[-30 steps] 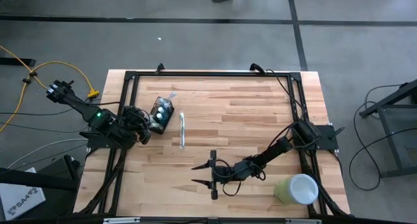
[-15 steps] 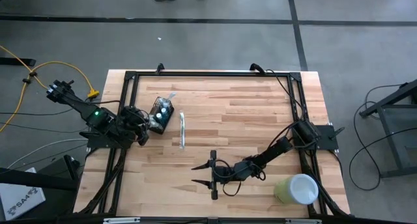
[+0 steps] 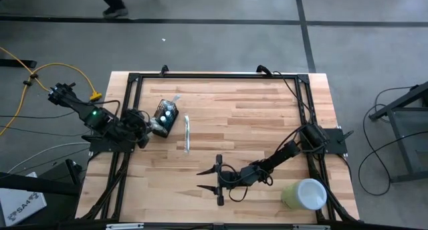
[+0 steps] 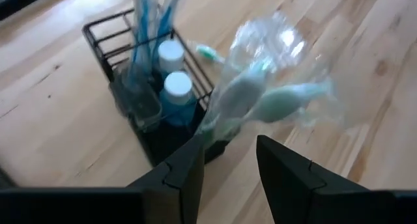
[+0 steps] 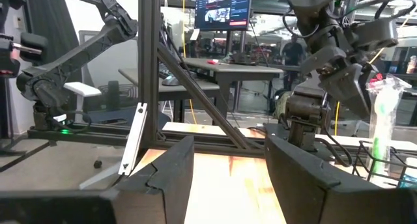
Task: Pick & Place toothbrushing station
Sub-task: Put the bottom green toothbrush into the black wire organizer, then put the green toothbrush into the black wire organizer
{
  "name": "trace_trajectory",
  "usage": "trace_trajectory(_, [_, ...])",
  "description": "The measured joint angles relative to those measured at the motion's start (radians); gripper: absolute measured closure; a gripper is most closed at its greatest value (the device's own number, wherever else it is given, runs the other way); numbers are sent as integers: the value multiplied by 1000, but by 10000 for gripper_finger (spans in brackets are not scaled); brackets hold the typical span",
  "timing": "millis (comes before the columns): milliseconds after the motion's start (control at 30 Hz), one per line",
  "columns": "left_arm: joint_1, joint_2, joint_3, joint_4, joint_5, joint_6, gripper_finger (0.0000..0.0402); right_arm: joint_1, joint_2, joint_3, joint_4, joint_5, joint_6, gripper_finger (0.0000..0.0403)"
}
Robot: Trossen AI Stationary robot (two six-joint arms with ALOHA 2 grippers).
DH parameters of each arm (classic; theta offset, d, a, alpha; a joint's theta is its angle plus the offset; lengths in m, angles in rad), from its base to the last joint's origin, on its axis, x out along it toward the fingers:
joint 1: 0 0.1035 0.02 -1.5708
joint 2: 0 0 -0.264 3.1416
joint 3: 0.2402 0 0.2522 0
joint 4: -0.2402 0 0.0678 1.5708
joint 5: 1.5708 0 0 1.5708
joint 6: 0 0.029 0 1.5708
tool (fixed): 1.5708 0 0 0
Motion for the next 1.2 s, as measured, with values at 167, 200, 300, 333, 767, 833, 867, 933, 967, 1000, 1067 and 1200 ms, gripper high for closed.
trace_trajectory(167, [0,0,0,-48,55,-38,266,0,0,0,0,0,0,224])
trace_trajectory(200, [0,0,0,-49,66,-37,266,0,0,0,0,0,0,224])
trace_trajectory(300, [0,0,4,-47,112,-37,266,0,0,0,0,0,0,224])
trace_trajectory(333, [0,0,6,-44,131,-37,266,0,0,0,0,0,0,224])
trace_trajectory(767, [-63,27,9,339,282,163,266,0,0,0,-7,0,0,224])
trace_trajectory(833, [-77,58,9,388,274,192,266,0,0,0,-10,0,0,224])
trace_trajectory(867, [-84,78,9,407,269,202,266,0,0,0,-12,1,4,224])
trace_trajectory(933, [-95,124,9,431,265,222,266,-1,0,1,-34,6,42,224])
trace_trajectory(967, [-100,149,9,439,264,232,266,-5,0,1,-58,17,74,224])
trace_trajectory(1000, [-103,173,9,446,261,244,266,-10,0,1,-86,29,110,224])
trace_trajectory(1067, [-109,213,9,466,256,275,266,-29,0,1,-143,37,188,224])
trace_trajectory(1200, [-125,269,9,496,217,329,266,-85,-11,1,-271,21,347,224])
